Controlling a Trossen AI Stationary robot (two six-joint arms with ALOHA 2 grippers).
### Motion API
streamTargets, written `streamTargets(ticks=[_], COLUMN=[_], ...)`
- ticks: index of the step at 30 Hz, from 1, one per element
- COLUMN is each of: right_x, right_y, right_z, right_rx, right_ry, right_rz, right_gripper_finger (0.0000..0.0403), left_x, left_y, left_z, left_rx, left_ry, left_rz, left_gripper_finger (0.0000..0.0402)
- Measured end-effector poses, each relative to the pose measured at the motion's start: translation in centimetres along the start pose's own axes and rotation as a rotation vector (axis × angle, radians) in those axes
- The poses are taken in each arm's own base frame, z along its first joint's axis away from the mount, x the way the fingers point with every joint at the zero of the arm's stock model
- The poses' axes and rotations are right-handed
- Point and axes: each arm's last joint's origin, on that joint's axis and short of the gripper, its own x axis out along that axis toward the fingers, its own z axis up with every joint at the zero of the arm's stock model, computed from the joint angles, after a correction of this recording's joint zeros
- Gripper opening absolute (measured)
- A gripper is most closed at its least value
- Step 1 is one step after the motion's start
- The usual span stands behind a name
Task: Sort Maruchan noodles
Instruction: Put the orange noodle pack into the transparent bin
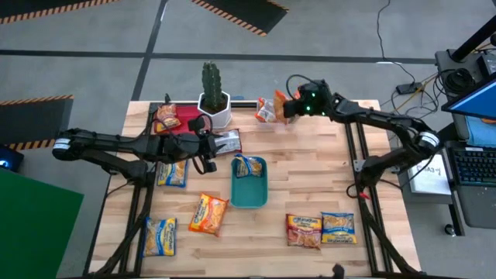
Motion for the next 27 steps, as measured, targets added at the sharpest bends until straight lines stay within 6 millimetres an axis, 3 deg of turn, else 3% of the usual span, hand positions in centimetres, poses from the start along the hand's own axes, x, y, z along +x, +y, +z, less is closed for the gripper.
streamTargets(ticks=[4,13,27], right_x=[1.6,4.0,4.3], right_y=[-1.8,-3.6,-4.3], right_z=[0.5,-0.4,-0.9], right_rx=[0.036,0.090,0.036], right_ry=[-0.007,0.027,0.029], right_rz=[-0.009,-0.085,-0.215], right_gripper_finger=[0.0009,0.0009,0.0019], left_x=[0.0,0.0,0.0], left_y=[0.0,0.0,0.0], left_z=[0.0,0.0,0.0], left_rx=[0.000,-0.011,-0.011], left_ry=[0.000,0.000,0.000], left_rz=[0.000,0.000,0.000], left_gripper_finger=[0.0116,0.0116,0.0116])
